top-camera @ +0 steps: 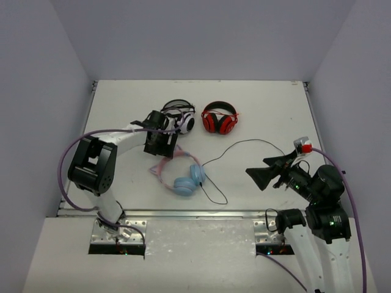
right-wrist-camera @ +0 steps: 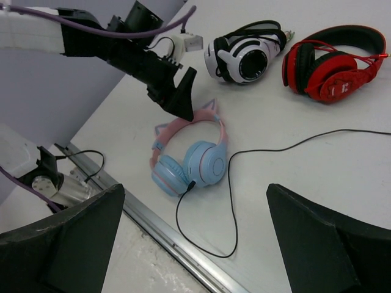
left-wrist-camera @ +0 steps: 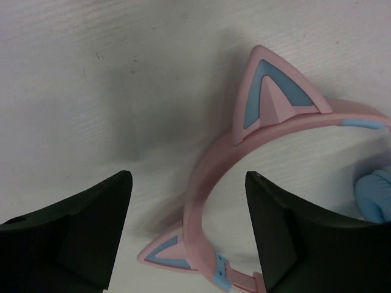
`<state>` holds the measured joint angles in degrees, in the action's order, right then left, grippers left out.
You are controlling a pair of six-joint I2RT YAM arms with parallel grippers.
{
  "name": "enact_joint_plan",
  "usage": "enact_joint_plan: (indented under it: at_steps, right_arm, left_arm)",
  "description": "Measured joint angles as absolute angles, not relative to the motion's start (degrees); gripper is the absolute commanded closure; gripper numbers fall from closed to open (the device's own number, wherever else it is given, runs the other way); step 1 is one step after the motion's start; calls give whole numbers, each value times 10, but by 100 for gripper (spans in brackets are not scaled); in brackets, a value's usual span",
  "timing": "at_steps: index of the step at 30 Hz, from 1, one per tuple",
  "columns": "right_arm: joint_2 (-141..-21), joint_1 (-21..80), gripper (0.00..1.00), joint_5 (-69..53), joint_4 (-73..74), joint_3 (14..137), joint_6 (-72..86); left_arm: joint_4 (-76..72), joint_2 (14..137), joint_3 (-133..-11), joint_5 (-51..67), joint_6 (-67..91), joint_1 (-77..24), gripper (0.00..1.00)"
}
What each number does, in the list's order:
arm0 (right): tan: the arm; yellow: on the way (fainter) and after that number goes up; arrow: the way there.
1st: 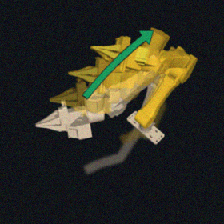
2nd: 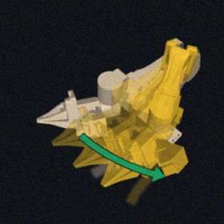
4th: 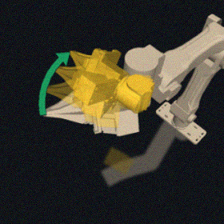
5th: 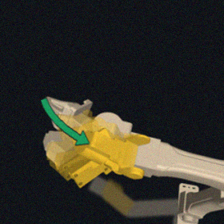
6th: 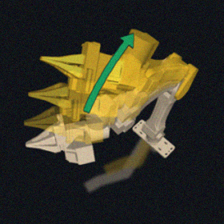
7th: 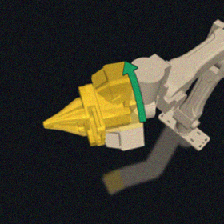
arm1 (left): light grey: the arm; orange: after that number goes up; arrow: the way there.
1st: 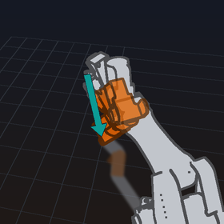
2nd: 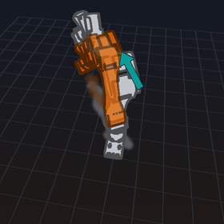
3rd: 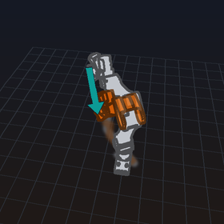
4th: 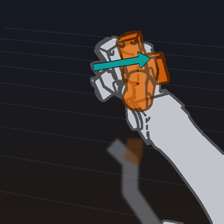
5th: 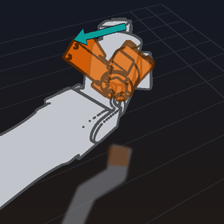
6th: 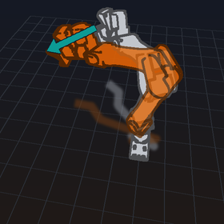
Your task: Wrap the headphones
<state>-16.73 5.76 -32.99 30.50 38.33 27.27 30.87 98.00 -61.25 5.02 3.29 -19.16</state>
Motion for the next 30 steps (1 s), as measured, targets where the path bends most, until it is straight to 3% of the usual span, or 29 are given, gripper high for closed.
enact_joint_plan:
  at_steps: [4, 5, 7, 8, 10, 11, 19, 26, 30]
  right_arm:
    - [-152, 58, 1, -332, 303, 380, 269]
    - [-151, 58, 1, -332, 303, 379, 268]
    - [-150, 58, 1, -332, 303, 376, 266]
    - [-149, 58, 1, -332, 302, 375, 265]
    - [-146, 58, 1, -332, 302, 372, 265]
    - [-144, 58, 1, -332, 302, 371, 265]
    - [-124, 70, 1, -304, 308, 370, 246]
    - [-144, 73, 1, -308, 266, 342, 257]
    - [-171, 73, 4, -369, 154, 279, 288]
  left_arm:
    - [291, 1021, -605, 51, 24, -193, 44]
    - [290, 1021, -605, 51, 23, -194, 61]
    - [278, 1020, -597, 54, 22, -201, 70]
    - [274, 1018, -594, 51, 20, -208, 80]
    - [266, 1016, -589, 45, 14, -217, 83]
    - [265, 1016, -587, 41, 11, -220, 100]
    - [277, 986, -565, -70, 71, -307, 100]
    - [397, 777, -542, -132, 96, -395, 100]
    - [450, 667, -565, -162, 107, -401, 100]
